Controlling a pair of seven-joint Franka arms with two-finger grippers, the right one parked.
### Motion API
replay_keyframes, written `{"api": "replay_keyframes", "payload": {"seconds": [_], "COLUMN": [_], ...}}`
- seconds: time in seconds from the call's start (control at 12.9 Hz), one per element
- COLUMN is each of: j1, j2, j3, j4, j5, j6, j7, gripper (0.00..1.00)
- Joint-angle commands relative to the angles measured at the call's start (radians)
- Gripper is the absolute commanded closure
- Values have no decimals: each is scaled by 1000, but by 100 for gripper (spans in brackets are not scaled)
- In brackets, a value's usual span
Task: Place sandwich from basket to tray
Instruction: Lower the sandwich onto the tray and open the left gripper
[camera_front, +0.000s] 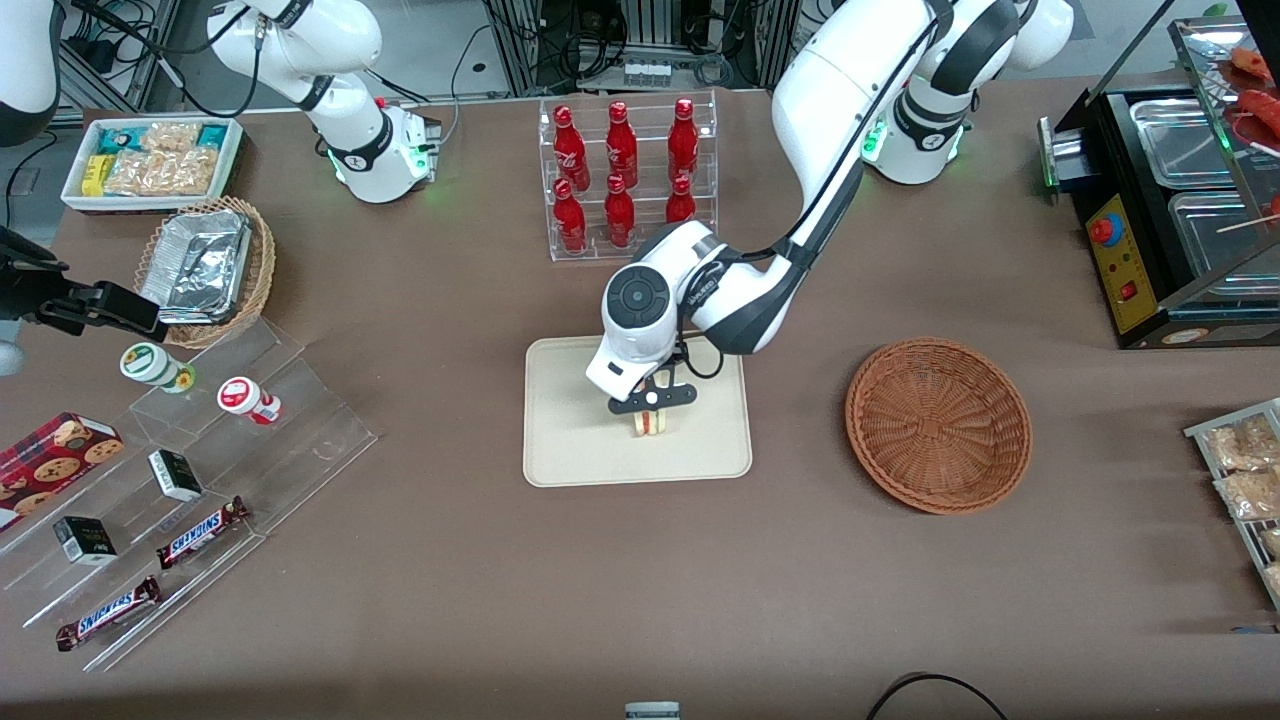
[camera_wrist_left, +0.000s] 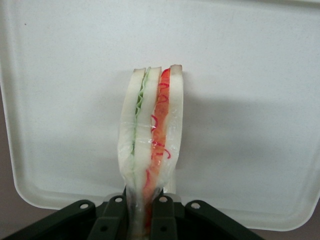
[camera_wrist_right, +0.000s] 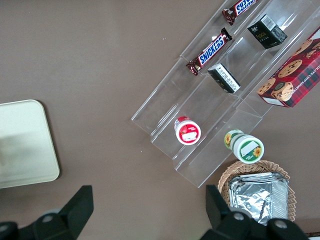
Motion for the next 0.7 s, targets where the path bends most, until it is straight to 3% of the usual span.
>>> {"api": "replay_keyframes", "payload": {"seconds": [0.0, 0.31, 0.47, 0.62], "j1": [-18, -18, -18, -18], "j2": [29, 67, 67, 67], "j3": [18, 19, 19, 19], "j4": [45, 92, 92, 91], "j5": [18, 19, 19, 19], "j6": [-4, -6, -4, -6], "j7": [-50, -81, -84, -86], "gripper": [100, 100, 1, 0]}}
